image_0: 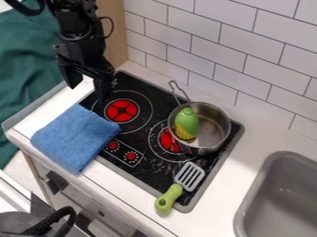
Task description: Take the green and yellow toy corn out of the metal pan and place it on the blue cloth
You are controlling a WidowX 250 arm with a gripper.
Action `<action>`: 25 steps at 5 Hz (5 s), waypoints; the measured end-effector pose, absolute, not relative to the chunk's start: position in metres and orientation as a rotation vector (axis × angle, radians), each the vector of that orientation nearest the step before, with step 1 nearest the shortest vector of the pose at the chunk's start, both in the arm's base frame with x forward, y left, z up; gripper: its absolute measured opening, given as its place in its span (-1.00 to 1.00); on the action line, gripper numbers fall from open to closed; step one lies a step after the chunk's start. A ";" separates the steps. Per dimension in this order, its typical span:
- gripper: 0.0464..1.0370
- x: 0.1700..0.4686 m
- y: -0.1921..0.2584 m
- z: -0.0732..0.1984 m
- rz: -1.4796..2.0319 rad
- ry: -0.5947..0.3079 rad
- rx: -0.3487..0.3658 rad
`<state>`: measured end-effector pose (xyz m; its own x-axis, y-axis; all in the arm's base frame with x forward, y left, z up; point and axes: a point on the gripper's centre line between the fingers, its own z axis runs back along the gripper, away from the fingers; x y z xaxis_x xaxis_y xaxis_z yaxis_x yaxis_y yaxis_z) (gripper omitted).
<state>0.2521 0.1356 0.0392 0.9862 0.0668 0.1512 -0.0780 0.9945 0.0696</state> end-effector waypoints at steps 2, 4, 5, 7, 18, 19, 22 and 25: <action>0.93 0.259 0.098 0.028 0.005 -0.105 0.069; 0.93 0.288 0.040 0.041 -0.161 -0.176 0.082; 0.93 0.300 0.027 0.038 -0.197 -0.173 0.067; 0.93 0.328 0.022 0.038 -0.220 -0.207 0.041; -0.73 0.326 -0.001 0.027 -0.310 -0.189 -0.018; -0.90 0.325 0.014 0.037 -0.301 -0.219 -0.011; 0.63 0.325 0.000 0.018 -0.306 -0.124 0.004; 0.94 0.322 -0.010 0.001 -0.289 -0.079 -0.041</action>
<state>0.3217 -0.0097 0.0009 0.9556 -0.2827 0.0835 0.2860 0.9578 -0.0296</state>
